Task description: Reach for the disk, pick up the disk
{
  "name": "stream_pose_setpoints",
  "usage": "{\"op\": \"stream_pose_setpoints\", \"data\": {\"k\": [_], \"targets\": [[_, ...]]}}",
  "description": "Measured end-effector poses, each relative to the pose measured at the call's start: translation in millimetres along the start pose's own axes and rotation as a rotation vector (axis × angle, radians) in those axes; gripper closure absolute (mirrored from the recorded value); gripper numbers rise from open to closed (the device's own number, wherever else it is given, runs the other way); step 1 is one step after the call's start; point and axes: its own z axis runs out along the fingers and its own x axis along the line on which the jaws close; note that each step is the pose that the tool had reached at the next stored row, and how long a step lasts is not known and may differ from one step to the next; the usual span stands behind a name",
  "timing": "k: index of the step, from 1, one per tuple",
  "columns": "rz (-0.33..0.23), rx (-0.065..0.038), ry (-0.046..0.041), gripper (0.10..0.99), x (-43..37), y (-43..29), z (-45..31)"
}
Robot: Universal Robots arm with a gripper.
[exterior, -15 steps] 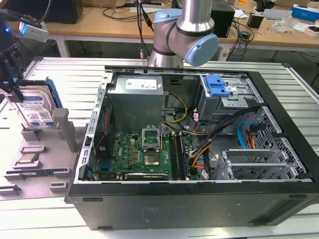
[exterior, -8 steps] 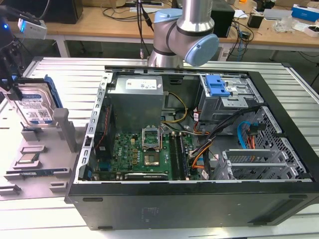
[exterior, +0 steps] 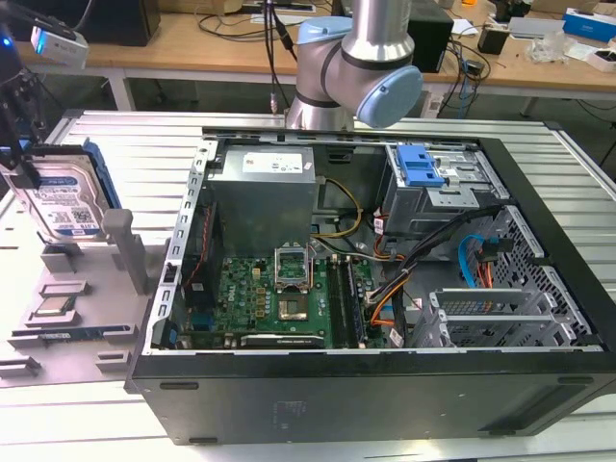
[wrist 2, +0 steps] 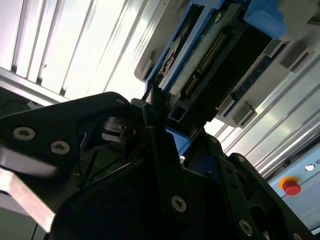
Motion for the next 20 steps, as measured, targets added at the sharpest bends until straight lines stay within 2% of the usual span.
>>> {"op": "stream_pose_setpoints", "data": {"k": [7,11,17,18,19,20], "targets": [[0.000,0.000,0.0000,0.722,0.1,0.1,-9.1],[0.000,0.000,0.0000,0.722,0.2,0.6,-25.2],[0.000,0.000,0.0000,0.722,0.3,0.9,-33.9],[0.000,0.000,0.0000,0.722,0.3,1.0,-39.7],[0.000,0.000,0.0000,0.722,0.4,1.1,-50.3],[0.000,0.000,0.0000,0.722,0.5,1.1,-54.1]]}}
